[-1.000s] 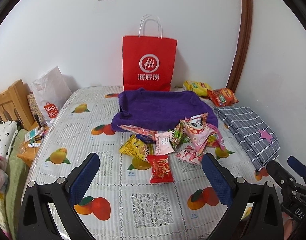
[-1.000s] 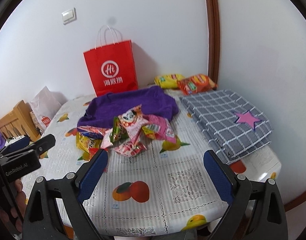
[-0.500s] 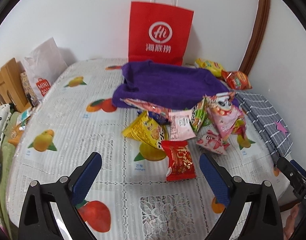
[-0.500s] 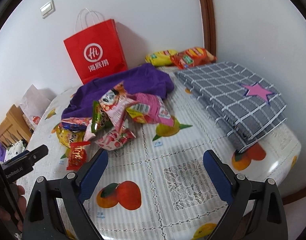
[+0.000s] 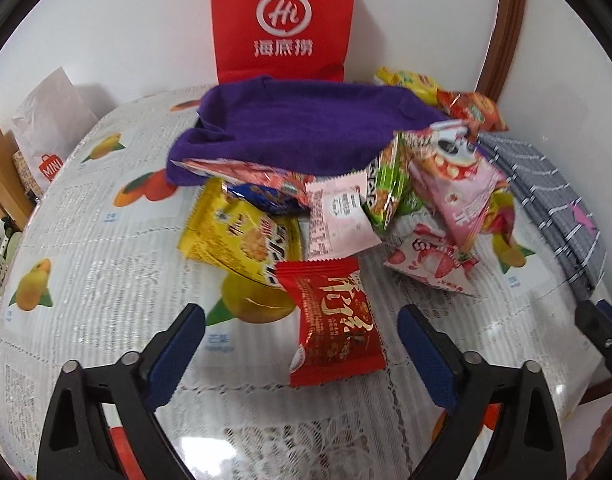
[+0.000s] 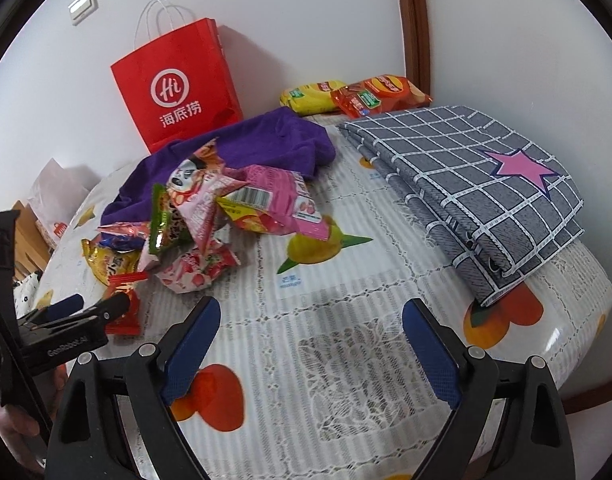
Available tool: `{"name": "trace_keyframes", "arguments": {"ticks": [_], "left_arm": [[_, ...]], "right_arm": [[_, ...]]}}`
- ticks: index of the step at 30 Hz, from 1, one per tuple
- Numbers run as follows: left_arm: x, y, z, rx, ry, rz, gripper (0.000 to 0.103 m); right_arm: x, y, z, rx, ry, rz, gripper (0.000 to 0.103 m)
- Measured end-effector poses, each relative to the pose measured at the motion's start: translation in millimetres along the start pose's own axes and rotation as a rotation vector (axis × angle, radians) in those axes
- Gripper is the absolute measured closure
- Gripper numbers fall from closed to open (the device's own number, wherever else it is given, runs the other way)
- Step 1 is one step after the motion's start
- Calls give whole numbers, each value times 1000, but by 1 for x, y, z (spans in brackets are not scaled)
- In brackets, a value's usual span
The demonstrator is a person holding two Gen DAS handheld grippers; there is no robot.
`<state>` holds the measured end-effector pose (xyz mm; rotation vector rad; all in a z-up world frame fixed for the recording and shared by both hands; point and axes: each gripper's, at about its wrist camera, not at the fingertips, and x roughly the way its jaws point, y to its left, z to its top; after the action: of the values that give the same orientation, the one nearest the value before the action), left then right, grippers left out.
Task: Organize snacks
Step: 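Grasp the red candy packet with the left tool while the right tool grasps the pink panda bag, then carry the red packet and panda bag onto the purple towel with both tools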
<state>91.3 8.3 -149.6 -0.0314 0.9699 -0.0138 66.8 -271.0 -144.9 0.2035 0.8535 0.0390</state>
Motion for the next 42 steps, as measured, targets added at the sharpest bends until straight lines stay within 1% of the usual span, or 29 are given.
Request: {"name": "trace_keyframes", "arguments": {"ticks": [2, 3, 5, 6, 8, 9, 12, 16, 18, 20, 23, 25, 29, 32, 34, 35, 36, 38, 39, 40, 42], "left_arm": [[8, -2, -1, 8, 18, 8, 20], [12, -4, -1, 13, 29, 7, 22], [18, -6, -2, 23, 40, 2, 32], [19, -7, -3, 31, 37, 10, 34], [19, -10, -3, 57, 20, 33, 51], [19, -9, -2, 59, 20, 23, 55], [19, -4, 1, 48, 25, -2, 56], [22, -1, 1, 49, 13, -8, 56], [23, 0, 2, 51, 7, -13, 56], [23, 3, 3, 42, 2, -16, 56], [20, 8, 3, 29, 1, 9, 56], [19, 14, 2, 23, 3, -6, 56], [18, 24, 2, -1, 2, -46, 56], [17, 28, 2, -12, 0, -59, 56], [16, 30, 0, -13, -4, -66, 56], [15, 31, -1, -11, -4, -67, 56], [14, 31, -2, -11, -5, -68, 56], [13, 32, -3, -12, -5, -68, 56], [12, 33, -4, -13, -6, -69, 56], [11, 33, -5, -15, -6, -69, 56], [10, 35, -6, -20, -6, -70, 56]], "right_arm": [[4, -3, 2, -1, -1, -1, 11], [7, -4, 4, -3, -4, -3, 11], [13, -5, 8, -8, -8, -5, 11], [16, -5, 11, -10, -11, -2, 11], [23, -3, 17, -21, -13, 11, 11], [25, -1, 20, -25, -15, 15, 11], [30, 5, 31, -36, -30, 34, 11], [33, 23, 46, -79, -67, 84, 11], [37, 36, 53, -128, -87, 103, 11], [42, 49, 57, -181, -91, 100, 11], [49, 65, 62, -239, -100, 120, 11], [52, 75, 65, -270, -111, 139, 11], [67, 97, 69, -340, -90, 132, 11], [81, 110, 68, -387, -60, 88, 18], [89, 118, 66, -425, -53, 61, 27], [92, 119, 64, -439, -50, 40, 30], [96, 121, 62, -453, -43, 14, 36], [99, 123, 58, -468, -46, -12, 43], [98, 122, 57, -472, -42, -8, 52], [97, 122, 55, -476, -31, 0, 54], [92, 121, 50, -474, -18, 10, 55]]}}
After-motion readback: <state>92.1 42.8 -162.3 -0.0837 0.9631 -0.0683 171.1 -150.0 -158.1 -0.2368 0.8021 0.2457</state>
